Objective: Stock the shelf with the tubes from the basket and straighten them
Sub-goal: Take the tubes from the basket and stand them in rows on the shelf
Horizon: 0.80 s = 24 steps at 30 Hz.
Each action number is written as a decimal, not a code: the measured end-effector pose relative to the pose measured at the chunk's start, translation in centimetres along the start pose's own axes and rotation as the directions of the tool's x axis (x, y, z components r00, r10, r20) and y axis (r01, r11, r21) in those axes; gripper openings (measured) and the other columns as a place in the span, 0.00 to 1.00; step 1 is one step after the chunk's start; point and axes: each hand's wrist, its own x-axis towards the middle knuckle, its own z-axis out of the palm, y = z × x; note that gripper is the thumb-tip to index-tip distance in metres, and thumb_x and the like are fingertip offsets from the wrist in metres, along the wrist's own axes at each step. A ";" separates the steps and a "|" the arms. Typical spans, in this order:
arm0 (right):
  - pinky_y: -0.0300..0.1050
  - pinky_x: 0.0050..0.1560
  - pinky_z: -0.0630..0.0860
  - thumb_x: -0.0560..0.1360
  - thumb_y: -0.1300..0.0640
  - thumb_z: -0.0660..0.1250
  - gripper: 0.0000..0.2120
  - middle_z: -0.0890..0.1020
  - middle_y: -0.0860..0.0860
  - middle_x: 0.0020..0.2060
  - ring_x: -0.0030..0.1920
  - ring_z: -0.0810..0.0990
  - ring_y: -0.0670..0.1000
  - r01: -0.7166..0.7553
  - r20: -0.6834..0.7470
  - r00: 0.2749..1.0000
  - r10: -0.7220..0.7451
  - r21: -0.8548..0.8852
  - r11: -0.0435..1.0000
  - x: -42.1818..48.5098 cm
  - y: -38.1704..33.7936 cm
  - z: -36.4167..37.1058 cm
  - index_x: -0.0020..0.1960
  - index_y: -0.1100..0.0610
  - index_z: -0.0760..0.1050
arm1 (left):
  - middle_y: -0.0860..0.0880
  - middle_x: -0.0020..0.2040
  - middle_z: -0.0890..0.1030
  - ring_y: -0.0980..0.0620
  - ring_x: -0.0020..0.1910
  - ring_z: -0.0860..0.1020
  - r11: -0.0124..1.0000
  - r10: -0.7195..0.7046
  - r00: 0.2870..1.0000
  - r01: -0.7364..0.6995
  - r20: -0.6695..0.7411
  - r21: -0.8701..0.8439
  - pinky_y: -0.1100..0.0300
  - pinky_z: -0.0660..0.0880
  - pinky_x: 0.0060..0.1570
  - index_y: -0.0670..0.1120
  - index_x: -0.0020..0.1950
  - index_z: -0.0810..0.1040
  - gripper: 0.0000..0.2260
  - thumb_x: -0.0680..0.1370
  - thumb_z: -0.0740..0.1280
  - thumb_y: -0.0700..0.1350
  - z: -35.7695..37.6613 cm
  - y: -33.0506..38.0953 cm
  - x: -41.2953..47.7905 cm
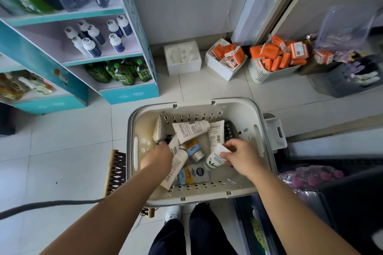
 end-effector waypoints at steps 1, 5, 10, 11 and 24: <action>0.37 0.39 0.80 0.74 0.62 0.71 0.10 0.82 0.50 0.52 0.47 0.83 0.49 0.027 -0.005 1.000 -0.027 -0.007 1.000 -0.5 -0.5 -0.1 0.55 0.55 0.80 | 0.48 0.45 0.81 0.49 0.40 0.81 0.999 0.025 0.999 -0.024 -0.022 0.023 0.55 0.80 0.39 0.47 0.61 0.72 0.11 0.80 0.62 0.49 -0.7 0.0 -0.4; 0.43 0.41 0.83 0.73 0.61 0.72 0.08 0.83 0.50 0.50 0.43 0.84 0.46 0.074 -0.065 0.996 -0.067 0.109 0.991 -2.8 -2.6 -0.7 0.52 0.53 0.80 | 0.47 0.50 0.81 0.49 0.45 0.79 0.975 0.185 0.977 -0.169 -0.109 0.142 0.58 0.72 0.39 0.47 0.57 0.76 0.11 0.80 0.63 0.51 -5.1 0.5 -2.3; 0.44 0.42 0.83 0.72 0.60 0.73 0.09 0.84 0.47 0.45 0.44 0.83 0.46 0.197 -0.171 0.971 -0.168 0.165 0.966 -7.2 -5.9 -2.7 0.48 0.48 0.80 | 0.51 0.58 0.81 0.50 0.55 0.78 0.877 0.479 0.866 -0.478 -0.145 0.047 0.59 0.72 0.50 0.52 0.61 0.78 0.12 0.78 0.66 0.51 -10.2 1.6 -5.3; 0.44 0.43 0.83 0.72 0.60 0.73 0.09 0.84 0.46 0.44 0.43 0.83 0.44 0.222 -0.193 0.963 -0.187 0.182 0.958 -8.2 -6.7 -3.1 0.46 0.46 0.79 | 0.52 0.59 0.81 0.51 0.57 0.77 0.838 0.542 0.824 -0.545 -0.164 0.031 0.60 0.71 0.51 0.52 0.62 0.79 0.13 0.78 0.67 0.52 -11.1 2.0 -6.0; 0.37 0.24 0.70 0.70 0.68 0.73 0.05 0.83 0.53 0.30 0.23 0.73 0.47 0.492 -0.576 0.800 -0.166 0.472 0.731 -24.9 -10.1 -9.5 0.43 0.61 0.80 | 0.54 0.36 0.80 0.59 0.32 0.76 0.322 0.865 0.428 -0.874 -0.261 -0.364 0.61 0.74 0.35 0.55 0.43 0.79 0.05 0.73 0.74 0.49 -16.7 8.9 -18.5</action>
